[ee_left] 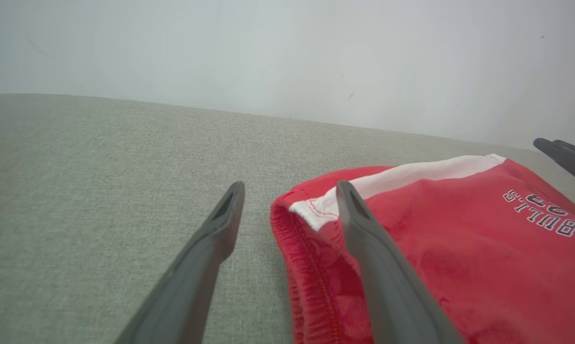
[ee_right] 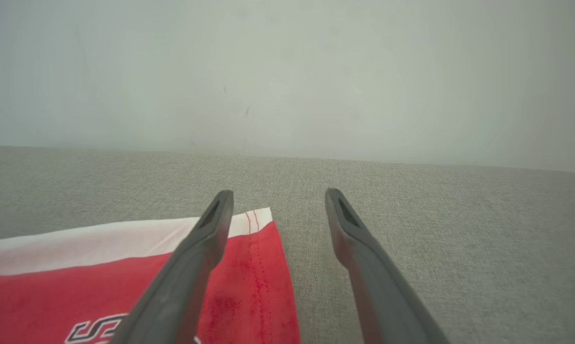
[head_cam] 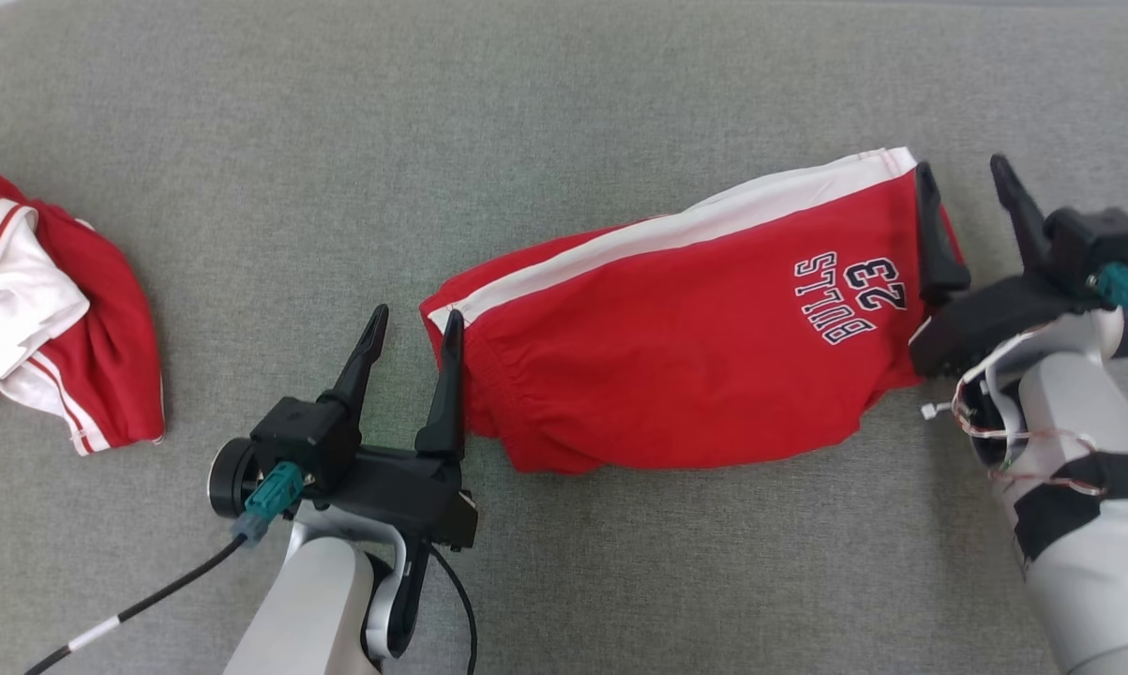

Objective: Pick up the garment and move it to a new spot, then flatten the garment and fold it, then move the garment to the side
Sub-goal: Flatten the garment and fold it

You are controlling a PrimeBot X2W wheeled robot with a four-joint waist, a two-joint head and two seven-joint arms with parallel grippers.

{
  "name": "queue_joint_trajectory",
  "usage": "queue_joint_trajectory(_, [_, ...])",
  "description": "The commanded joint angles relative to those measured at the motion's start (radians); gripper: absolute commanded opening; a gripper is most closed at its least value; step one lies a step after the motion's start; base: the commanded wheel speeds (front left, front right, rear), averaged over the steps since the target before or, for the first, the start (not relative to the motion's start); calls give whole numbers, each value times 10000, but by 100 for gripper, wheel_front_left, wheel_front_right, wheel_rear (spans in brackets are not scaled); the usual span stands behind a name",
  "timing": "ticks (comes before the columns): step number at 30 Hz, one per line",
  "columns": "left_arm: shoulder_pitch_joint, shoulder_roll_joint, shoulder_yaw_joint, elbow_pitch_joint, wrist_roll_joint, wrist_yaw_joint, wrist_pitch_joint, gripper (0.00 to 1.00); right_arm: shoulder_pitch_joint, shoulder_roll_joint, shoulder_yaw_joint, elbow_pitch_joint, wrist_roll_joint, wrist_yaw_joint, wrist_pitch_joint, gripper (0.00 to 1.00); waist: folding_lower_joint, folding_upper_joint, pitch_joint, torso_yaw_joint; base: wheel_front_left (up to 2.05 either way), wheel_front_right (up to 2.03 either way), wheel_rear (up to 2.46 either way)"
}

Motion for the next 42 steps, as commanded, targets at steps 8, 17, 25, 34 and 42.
queue_joint_trajectory(8, [745, 6, 265, -350, 394, 233, -29, 100, 1391, 269, -228, -438, 535, -27, -8, 100, 1, -1, -463, -130, 0, 0, 0])
queue_joint_trajectory(17, [1519, 5, 620, -546, 546, 168, -31, 100, 2172, 390, 428, 301, 1258, -27, -8, 100, 1, -1, -778, -166, 0, 0, 0])
queue_joint_trajectory(25, [1709, 4, 676, -624, 545, 151, -31, 100, 1743, 627, 891, 1405, 2112, -25, 7, 76, 1, -1, -798, 68, 0, 0, 0])
queue_joint_trajectory(34, [2125, 7, 905, -526, 588, 102, -31, 100, 1935, 631, 947, 1680, 2689, -25, 4, 0, 1, -1, -1138, 55, 0, 0, 0])
queue_joint_trajectory(42, [2667, 5, 1144, -351, 687, -65, -31, 100, 2837, 933, 32, 869, 2789, -25, -6, 0, 1, -1, -1772, -259, 0, 0, 0])
